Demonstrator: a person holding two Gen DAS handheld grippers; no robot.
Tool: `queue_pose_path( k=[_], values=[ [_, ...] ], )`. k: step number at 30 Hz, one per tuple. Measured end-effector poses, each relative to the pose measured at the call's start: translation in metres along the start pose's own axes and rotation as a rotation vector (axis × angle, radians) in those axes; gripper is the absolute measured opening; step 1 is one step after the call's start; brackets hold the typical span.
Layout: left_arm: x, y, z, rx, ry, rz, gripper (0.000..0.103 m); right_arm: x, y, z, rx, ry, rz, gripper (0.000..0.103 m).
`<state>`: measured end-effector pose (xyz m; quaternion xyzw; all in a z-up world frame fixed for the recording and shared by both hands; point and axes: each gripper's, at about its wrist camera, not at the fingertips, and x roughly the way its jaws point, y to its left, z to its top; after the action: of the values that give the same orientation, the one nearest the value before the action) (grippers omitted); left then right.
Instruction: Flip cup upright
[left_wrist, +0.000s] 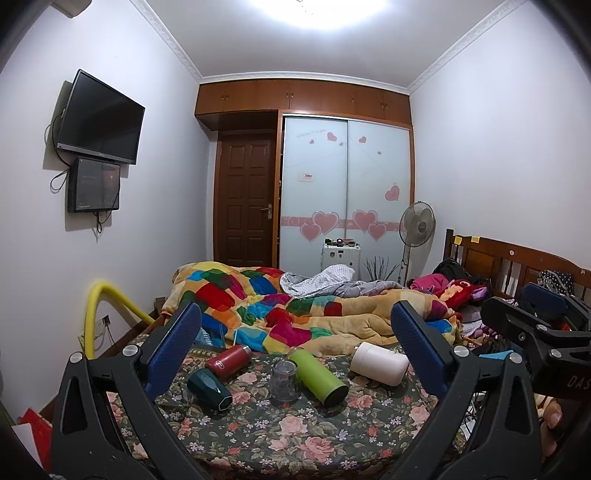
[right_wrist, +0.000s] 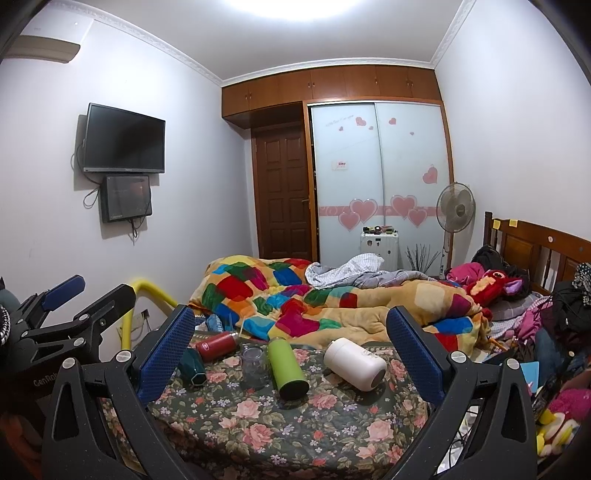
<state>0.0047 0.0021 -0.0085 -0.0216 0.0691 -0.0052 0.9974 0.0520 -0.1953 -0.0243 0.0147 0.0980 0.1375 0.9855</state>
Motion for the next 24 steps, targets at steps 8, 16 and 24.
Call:
queue_pose_path(
  k=[8,16,24],
  values=[
    [0.000,0.000,-0.001,0.001,-0.001,0.000,0.103,0.003,0.008,-0.006,-0.005,-0.001,0.004,0.103],
    [0.000,0.000,-0.001,-0.002,0.000,-0.001,0.103,0.003,0.009,-0.007,-0.007,-0.001,0.004,0.103],
    [0.002,0.001,-0.004,-0.006,0.001,-0.001,0.103,0.003,0.009,-0.007,-0.009,-0.001,0.004,0.103]
  ],
)
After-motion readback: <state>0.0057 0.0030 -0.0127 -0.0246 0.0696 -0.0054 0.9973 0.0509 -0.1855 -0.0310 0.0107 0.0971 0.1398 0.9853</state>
